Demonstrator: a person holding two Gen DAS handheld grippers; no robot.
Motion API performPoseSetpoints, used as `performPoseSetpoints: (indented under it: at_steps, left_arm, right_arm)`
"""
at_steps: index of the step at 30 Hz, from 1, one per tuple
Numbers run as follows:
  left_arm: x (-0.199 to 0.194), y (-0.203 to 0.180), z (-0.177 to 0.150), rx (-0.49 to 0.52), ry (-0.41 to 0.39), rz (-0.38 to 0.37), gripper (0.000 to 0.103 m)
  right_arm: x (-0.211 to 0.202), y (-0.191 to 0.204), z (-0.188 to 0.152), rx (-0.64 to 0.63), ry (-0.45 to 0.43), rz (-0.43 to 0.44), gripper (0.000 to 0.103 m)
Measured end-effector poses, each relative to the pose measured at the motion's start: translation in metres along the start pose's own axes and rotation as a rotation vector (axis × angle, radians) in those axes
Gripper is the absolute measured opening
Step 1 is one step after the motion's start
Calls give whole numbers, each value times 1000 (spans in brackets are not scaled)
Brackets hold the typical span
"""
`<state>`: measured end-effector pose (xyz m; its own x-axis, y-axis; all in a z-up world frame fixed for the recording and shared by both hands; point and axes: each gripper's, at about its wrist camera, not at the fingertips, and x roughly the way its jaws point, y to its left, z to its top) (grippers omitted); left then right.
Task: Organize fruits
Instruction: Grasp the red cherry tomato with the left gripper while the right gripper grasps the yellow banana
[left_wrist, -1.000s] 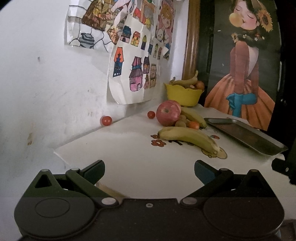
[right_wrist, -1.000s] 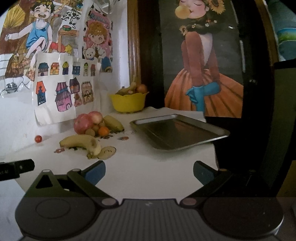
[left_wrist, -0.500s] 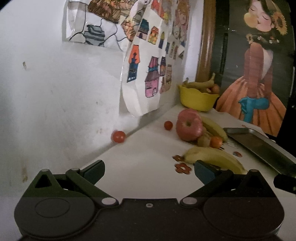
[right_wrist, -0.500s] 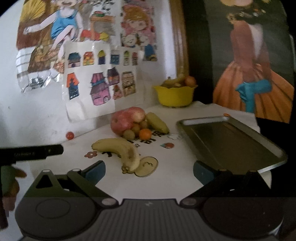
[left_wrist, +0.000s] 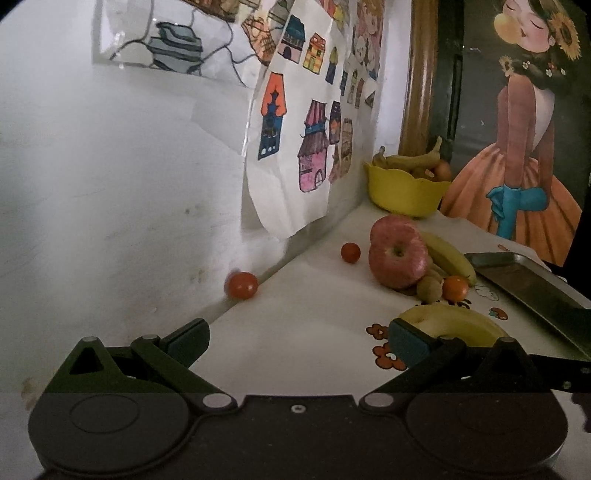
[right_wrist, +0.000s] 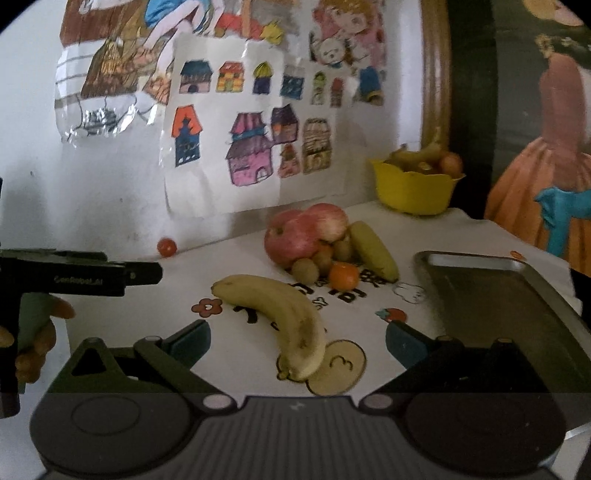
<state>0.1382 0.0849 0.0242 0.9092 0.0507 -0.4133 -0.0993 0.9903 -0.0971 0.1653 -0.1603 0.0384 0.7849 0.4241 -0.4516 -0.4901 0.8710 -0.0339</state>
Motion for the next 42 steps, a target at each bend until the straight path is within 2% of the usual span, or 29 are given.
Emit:
performPoseSetpoints:
  at_steps: [9, 13, 17, 21, 26, 33, 38, 42]
  left_arm:
    - [24, -5, 9, 30, 9, -14, 102]
    - [33, -2, 12, 10, 9, 5, 102]
    - [41, 0, 14, -27, 15, 39, 101]
    - [51, 1, 20, -73, 31, 64, 96]
    - [67, -4, 30, -74, 62, 118, 91]
    - [85, -4, 38, -127, 99, 172, 81]
    - [92, -6, 41, -139, 115, 201, 77]
    - [104, -7, 42, -153, 157, 247, 64]
  right_arm:
    - [43, -1, 12, -64, 72, 56, 102]
    - [54, -3, 14, -58, 88, 76, 93]
    - [61, -5, 13, -40, 100, 92, 89]
    - [64, -9, 13, -22, 104, 118, 84]
    - [71, -11, 18, -25, 105, 154, 80]
    - [89, -13, 25, -41, 123, 217, 69]
    - [95, -14, 24, -47, 153, 232, 68]
    - [95, -17, 24, -39, 152, 249, 68]
